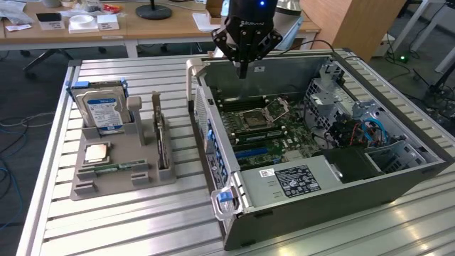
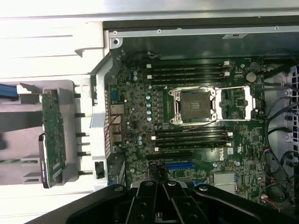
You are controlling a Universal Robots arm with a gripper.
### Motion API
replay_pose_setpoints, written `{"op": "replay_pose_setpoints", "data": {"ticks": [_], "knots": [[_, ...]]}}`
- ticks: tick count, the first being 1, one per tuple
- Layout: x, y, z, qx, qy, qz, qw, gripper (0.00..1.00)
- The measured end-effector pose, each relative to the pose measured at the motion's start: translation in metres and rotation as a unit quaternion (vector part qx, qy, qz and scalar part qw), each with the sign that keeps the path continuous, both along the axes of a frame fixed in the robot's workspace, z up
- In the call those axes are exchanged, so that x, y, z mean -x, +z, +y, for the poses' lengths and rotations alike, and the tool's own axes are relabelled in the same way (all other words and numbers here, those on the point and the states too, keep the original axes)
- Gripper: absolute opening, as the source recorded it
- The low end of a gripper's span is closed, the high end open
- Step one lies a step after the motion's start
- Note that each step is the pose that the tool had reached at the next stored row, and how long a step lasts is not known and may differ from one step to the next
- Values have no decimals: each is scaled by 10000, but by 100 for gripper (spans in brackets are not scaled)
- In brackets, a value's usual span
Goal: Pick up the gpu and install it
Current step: 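Reach for the gpu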
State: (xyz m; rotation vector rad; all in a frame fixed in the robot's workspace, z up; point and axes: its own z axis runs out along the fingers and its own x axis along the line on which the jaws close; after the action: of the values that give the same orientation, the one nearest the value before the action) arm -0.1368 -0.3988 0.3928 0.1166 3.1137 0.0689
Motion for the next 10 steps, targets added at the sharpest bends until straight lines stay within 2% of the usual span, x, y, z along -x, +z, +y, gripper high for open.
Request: {"op": "replay_pose_setpoints", "data": {"ticks": [10], "knots": [[89,-3,0,0,0,0,10000,11]]}}
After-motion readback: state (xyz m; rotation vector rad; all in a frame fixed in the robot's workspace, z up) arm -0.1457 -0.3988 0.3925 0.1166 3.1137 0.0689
